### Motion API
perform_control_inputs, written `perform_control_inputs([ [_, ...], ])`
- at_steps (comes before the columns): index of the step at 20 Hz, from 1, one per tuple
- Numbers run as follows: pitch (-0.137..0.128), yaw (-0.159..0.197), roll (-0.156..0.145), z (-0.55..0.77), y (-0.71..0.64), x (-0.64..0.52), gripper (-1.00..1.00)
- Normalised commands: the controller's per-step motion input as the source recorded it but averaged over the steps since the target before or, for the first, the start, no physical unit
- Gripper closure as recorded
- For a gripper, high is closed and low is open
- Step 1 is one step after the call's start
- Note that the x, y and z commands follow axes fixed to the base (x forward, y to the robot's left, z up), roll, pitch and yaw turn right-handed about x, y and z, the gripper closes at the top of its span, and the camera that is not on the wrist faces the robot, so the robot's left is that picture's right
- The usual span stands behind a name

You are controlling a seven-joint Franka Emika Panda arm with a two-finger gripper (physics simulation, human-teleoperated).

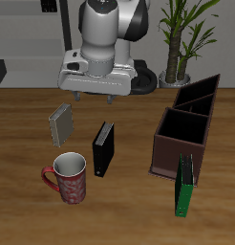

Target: Place the black book into the left desk caddy's left compartment

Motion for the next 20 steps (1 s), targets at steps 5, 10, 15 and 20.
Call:
perform_control_inputs([
  [5, 0.012, -0.003, 0.043, -0.25, 0.24, 0.17, -1.0],
  [10, 0.023, -0.014, 0.007, -0.26, 0.12, 0.16, -1.0],
  [15, 0.028, -0.019, -0.008, -0.3, -0.06, 0.09, -1.0],
  [20, 0.033, -0.021, -0.004, -0.34, -0.05, 0.05, -1.0],
])
